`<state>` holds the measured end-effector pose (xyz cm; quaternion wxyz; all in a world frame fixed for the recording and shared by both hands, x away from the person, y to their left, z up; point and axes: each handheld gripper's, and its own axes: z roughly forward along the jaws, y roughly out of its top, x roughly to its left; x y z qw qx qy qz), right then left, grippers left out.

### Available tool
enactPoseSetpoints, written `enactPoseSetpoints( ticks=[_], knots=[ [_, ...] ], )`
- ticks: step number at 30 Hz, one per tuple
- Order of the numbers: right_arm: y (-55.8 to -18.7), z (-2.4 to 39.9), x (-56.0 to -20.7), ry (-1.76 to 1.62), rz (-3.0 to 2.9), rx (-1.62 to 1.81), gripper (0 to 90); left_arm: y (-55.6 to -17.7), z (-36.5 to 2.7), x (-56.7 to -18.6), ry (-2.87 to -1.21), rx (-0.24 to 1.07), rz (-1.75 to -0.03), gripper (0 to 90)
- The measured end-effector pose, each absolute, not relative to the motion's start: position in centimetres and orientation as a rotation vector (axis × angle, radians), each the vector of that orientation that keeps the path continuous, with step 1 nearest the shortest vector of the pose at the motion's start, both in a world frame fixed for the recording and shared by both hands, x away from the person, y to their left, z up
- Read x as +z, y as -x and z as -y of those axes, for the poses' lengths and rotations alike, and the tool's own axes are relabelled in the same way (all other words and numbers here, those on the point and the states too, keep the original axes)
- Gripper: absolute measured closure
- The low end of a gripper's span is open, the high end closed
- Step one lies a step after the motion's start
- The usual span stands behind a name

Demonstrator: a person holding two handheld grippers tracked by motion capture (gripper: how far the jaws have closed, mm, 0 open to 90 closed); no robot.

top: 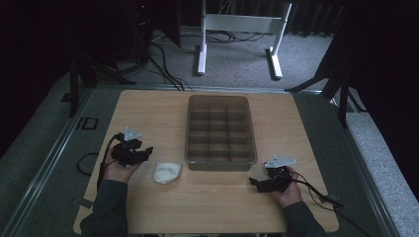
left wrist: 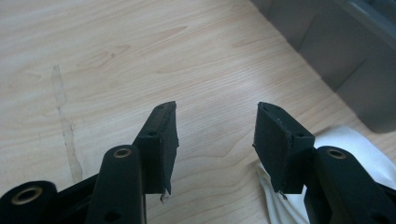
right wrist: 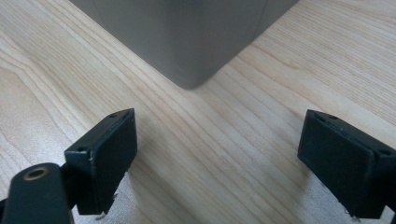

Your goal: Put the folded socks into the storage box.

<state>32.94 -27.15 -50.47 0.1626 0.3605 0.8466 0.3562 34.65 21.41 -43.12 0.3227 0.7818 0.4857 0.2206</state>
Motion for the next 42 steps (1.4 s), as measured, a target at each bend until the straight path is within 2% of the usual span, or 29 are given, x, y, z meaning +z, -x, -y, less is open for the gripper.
enactPoseSetpoints(
  ticks=[8, 22, 42],
  knots=[
    [-32.9, 27.1, -50.5, -1.031, -2.414, 1.015, 11.5, -34.6, -20.7, -41.3, -2.134, 0.597, -1.172, 50.0],
    [-32.9, 27.1, -50.5, -1.034, -2.411, 1.016, 11.5, -34.9, -19.8, -40.0, -2.271, 0.548, -1.044, 49.3],
    [-32.9, 27.1, -50.5, -1.035, -2.409, 1.016, 11.6, -35.3, -18.1, -39.7, -2.505, 0.517, -0.88, 47.4]
  ],
)
